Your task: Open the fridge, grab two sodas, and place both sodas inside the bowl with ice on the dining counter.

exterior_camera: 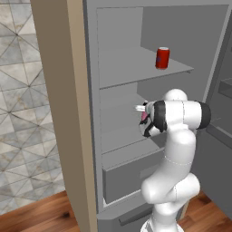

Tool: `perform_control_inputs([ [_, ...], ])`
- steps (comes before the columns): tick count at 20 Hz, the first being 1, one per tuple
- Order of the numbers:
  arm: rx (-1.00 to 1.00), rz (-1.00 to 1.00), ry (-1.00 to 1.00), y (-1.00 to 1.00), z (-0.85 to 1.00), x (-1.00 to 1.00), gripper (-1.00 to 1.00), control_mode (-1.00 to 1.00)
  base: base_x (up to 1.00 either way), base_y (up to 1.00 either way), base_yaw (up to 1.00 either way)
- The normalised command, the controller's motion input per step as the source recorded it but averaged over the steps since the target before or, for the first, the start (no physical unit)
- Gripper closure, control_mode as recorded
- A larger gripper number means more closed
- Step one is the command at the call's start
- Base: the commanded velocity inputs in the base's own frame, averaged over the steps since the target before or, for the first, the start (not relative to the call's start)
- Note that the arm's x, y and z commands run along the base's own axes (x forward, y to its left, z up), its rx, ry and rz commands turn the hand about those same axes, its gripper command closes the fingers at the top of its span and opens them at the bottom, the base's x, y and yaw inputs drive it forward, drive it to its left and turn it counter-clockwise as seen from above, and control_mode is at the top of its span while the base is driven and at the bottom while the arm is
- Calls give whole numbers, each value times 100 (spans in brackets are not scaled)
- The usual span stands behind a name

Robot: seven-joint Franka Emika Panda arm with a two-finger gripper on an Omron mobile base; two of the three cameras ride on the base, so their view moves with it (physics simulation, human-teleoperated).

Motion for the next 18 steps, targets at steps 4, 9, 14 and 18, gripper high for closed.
perform_control_inputs([
  [4, 0, 0, 0, 0, -11, 7, -100, -100, 0, 0, 0],
  [9, 0, 1, -1, 7, -15, 0, -100, -100, 0, 0, 0],
  [14, 0, 1, -1, 11, -17, 0, 100, -100, 0, 0, 0],
  [18, 0, 1, 0, 4, -8, 0, 100, -100, 0, 0, 0],
])
